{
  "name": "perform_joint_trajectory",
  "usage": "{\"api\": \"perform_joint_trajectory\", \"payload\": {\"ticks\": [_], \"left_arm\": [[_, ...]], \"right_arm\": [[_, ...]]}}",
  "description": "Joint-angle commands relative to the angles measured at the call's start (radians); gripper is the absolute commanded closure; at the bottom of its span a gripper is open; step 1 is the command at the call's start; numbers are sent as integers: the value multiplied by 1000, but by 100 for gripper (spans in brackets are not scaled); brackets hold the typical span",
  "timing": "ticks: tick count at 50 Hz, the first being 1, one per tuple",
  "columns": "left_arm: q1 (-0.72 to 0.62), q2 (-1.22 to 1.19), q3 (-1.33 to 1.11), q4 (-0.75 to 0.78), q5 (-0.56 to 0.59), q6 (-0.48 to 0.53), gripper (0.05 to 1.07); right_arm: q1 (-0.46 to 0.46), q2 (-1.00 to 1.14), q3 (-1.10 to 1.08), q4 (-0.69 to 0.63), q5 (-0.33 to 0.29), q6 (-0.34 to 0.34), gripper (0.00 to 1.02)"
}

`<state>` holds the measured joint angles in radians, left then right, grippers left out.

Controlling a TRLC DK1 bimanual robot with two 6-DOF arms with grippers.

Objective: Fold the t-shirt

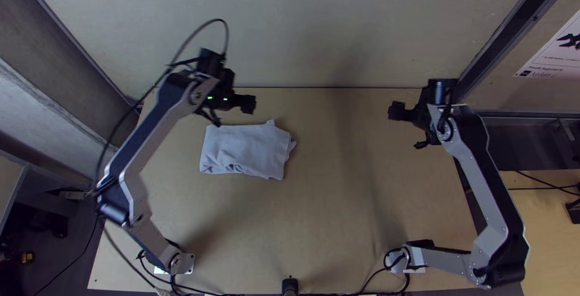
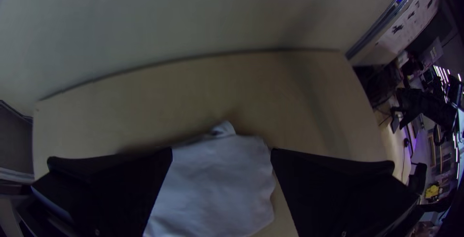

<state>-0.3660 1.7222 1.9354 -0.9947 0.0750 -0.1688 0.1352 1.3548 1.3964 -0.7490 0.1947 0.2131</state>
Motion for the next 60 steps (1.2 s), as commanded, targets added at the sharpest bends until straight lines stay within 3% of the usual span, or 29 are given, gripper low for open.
{"api": "perform_joint_trajectory", "payload": {"ticks": [1,9,30,46,60], "left_arm": [[59,-141,-79,33,-15,60,9],[171,-303,-159,97,-40,111,9],[441,-756,-481,317,-40,265,9],[496,-1216,-954,608,-40,310,10],[582,-1412,-1257,867,-40,341,10]], "right_arm": [[1,-83,32,79,8,-86,3],[30,-184,38,166,6,-155,3],[52,-457,-19,258,8,-172,3],[53,-793,-292,408,6,-221,3],[73,-1053,-567,547,6,-227,3]]}}
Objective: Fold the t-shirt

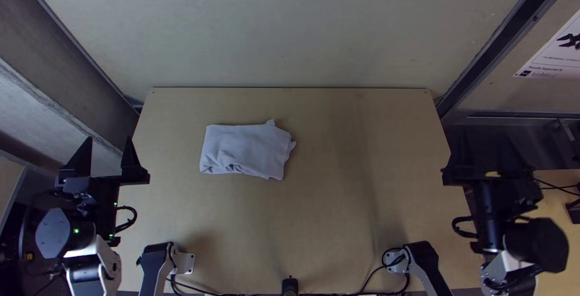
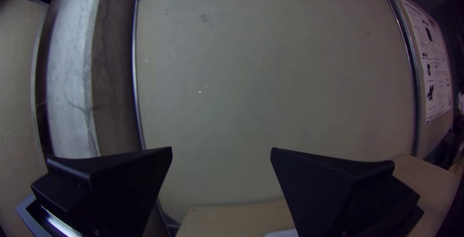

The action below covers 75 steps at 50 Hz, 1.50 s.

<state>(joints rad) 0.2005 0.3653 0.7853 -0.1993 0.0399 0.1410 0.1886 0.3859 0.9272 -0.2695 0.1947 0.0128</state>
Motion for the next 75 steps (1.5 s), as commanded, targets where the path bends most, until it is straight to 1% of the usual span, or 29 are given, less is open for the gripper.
{"api": "perform_joint_trajectory", "payload": {"ticks": [1,4,8,13,14,15,17,18,19,20,22,24,27,30,31,33,35,37,40,42,43,48,75], "left_arm": [[16,-72,-129,95,-5,31,10],[10,-104,-176,113,-5,29,10],[11,-129,-238,164,-3,11,11],[-1,-193,-354,293,20,23,10],[-6,-232,-394,345,20,35,10],[-7,-278,-452,442,20,45,10],[-7,-373,-613,710,21,45,10],[-13,-374,-684,862,29,54,11],[-18,-371,-727,959,43,85,11],[-19,-371,-747,963,52,123,11],[-30,-368,-744,928,52,134,11],[-38,-367,-747,911,48,131,11],[-35,-368,-773,914,38,134,11],[-33,-368,-784,911,-9,126,11],[-32,-368,-790,902,-15,126,11],[-27,-368,-788,831,-26,109,11],[-24,-368,-790,784,-28,109,11],[-23,-368,-788,699,-28,109,10],[-23,-368,-788,578,-28,109,10],[-26,-368,-788,474,-26,104,10],[-32,-368,-788,425,-25,104,10],[-56,-365,-779,173,-26,100,10],[-49,-365,-781,187,-26,95,10]], "right_arm": [[26,-102,-119,84,6,-34,3],[40,-143,-183,127,6,-48,3],[46,-174,-254,161,6,-50,3],[49,-202,-357,228,6,-56,3],[49,-211,-384,253,6,-56,3],[49,-225,-415,288,6,-57,3],[48,-259,-482,360,6,-59,3],[49,-282,-518,395,6,-59,3],[48,-311,-553,434,6,-59,3],[49,-340,-597,481,6,-60,3],[51,-395,-696,595,5,-71,3],[57,-395,-763,705,3,-96,3],[58,-394,-806,705,3,-88,3],[61,-394,-861,705,2,-86,3],[63,-394,-884,705,2,-85,3],[71,-394,-924,704,0,-80,3],[92,-392,-926,613,0,-71,3],[112,-392,-926,538,3,-51,3],[104,-392,-926,418,3,4,3],[89,-392,-926,325,3,19,3],[83,-392,-924,299,2,21,3],[74,-389,-924,302,0,15,3],[75,-389,-924,302,0,15,3]]}}
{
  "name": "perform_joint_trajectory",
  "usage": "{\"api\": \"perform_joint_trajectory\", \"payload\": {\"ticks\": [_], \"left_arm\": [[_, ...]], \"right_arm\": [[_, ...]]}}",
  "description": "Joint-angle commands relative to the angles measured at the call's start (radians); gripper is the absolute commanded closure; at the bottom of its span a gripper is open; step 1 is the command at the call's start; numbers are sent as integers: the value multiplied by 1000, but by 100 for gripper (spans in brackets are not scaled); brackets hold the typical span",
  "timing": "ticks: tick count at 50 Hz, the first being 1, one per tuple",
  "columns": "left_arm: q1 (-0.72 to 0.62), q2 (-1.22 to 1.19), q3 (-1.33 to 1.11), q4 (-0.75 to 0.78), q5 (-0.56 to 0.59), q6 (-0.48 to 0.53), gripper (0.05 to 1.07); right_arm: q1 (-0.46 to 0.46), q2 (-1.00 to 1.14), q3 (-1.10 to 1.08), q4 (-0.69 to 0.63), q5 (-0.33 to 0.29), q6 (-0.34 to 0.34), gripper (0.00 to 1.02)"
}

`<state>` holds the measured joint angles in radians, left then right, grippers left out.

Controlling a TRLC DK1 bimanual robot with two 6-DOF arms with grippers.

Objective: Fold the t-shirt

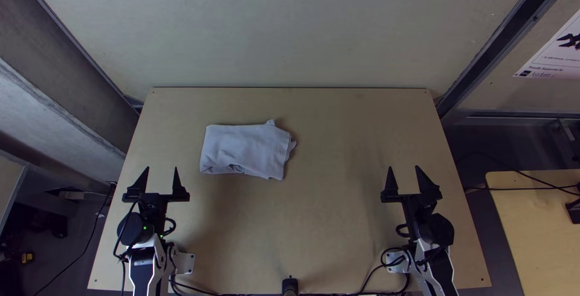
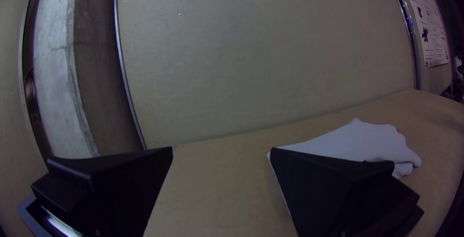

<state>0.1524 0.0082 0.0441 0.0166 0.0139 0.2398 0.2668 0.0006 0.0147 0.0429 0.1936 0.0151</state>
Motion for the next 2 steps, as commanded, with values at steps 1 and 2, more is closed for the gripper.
{"api": "perform_joint_trajectory", "payload": {"ticks": [1,2], "left_arm": [[-1,-8,-39,-29,0,-4,10],[-1,-8,-39,-29,0,-4,10]], "right_arm": [[-3,-4,-13,-11,1,13,3],[-3,-4,-13,-11,1,13,3]]}}
